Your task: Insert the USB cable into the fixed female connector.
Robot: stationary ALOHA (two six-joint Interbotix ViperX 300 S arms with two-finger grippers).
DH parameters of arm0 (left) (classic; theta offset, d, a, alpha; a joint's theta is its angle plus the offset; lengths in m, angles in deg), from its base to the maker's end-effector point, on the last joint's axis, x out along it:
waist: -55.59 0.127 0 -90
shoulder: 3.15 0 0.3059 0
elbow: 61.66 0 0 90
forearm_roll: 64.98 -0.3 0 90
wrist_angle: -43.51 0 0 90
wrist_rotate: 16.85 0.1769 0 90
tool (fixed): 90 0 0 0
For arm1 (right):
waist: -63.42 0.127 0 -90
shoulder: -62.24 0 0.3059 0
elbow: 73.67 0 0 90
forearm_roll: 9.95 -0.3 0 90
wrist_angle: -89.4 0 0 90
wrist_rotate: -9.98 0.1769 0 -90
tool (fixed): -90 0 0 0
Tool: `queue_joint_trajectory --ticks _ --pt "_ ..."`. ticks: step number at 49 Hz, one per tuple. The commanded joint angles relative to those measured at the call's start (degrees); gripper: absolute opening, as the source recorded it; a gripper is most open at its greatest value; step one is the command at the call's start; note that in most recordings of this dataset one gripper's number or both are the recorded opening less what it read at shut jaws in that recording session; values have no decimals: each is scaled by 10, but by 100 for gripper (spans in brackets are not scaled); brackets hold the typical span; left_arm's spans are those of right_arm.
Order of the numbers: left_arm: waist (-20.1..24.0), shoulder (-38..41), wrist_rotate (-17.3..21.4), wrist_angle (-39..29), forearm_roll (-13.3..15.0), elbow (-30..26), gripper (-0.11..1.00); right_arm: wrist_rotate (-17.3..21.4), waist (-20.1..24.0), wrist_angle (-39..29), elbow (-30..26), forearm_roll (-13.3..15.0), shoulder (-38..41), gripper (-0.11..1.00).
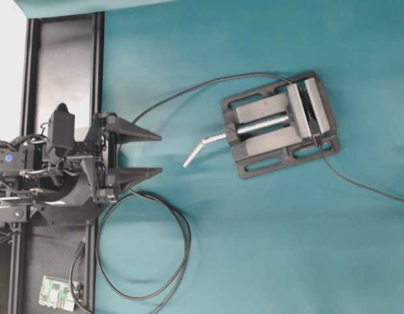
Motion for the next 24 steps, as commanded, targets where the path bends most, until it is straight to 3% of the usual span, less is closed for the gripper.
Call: queue_joint_trajectory --ticks 1,24 --pt "1 8 -5 4 -1 -7 96 -1 -1 -15 -7 4 2 77" --pt "1 7 -5 5 -1 -7 96 -3 -1 -44 -6 4 2 78"
